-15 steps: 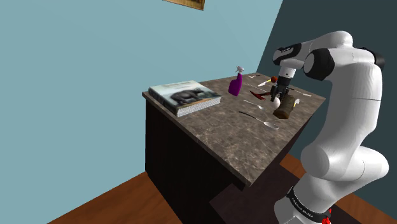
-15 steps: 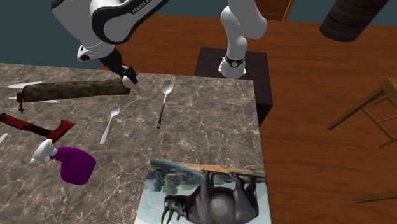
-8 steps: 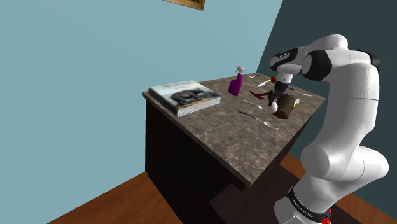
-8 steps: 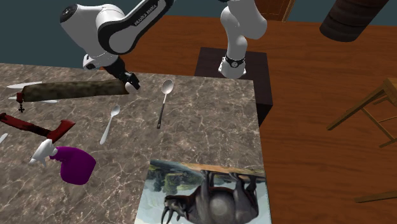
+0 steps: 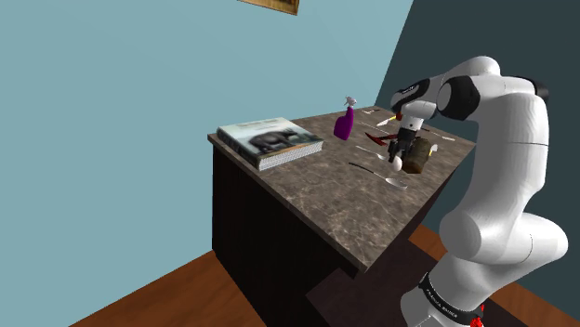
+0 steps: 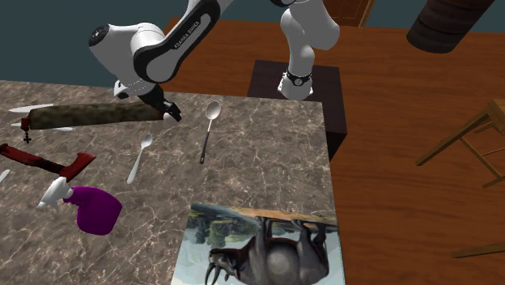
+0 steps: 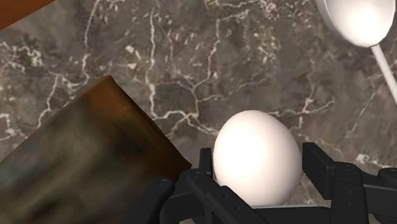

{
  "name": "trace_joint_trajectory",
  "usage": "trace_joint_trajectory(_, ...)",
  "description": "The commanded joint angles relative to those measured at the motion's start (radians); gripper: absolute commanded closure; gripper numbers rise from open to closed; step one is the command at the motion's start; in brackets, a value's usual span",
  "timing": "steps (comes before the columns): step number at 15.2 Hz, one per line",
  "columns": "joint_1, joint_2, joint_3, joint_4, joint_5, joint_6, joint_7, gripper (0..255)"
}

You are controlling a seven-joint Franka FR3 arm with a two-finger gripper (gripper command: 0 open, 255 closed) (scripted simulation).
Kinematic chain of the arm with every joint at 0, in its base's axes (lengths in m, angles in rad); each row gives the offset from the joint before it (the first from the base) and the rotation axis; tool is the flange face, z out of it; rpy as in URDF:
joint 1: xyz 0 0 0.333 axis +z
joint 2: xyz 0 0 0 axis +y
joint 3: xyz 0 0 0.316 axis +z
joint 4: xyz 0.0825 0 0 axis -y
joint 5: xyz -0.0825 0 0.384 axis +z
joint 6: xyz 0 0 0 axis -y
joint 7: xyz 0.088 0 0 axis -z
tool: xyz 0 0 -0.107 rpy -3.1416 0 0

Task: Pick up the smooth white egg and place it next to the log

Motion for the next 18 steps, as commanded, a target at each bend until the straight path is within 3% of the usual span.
trace_joint_trajectory(1, 0.0, 0.006, 0.001, -0.007, 0.002, 0.013, -0.001, 255)
trace_joint_trajectory(8, 0.0, 0.006, 0.001, -0.006, 0.002, 0.013, -0.001, 255)
trace_joint_trajectory(9, 0.0, 0.006, 0.001, -0.007, 0.002, 0.013, -0.001, 0)
trace_joint_trajectory(14, 0.0, 0.006, 0.001, -0.006, 0.002, 0.013, -0.001, 0)
trace_joint_trajectory(18, -0.01, -0.001, -0.004, 0.112, -0.006, -0.11, 0.007, 0)
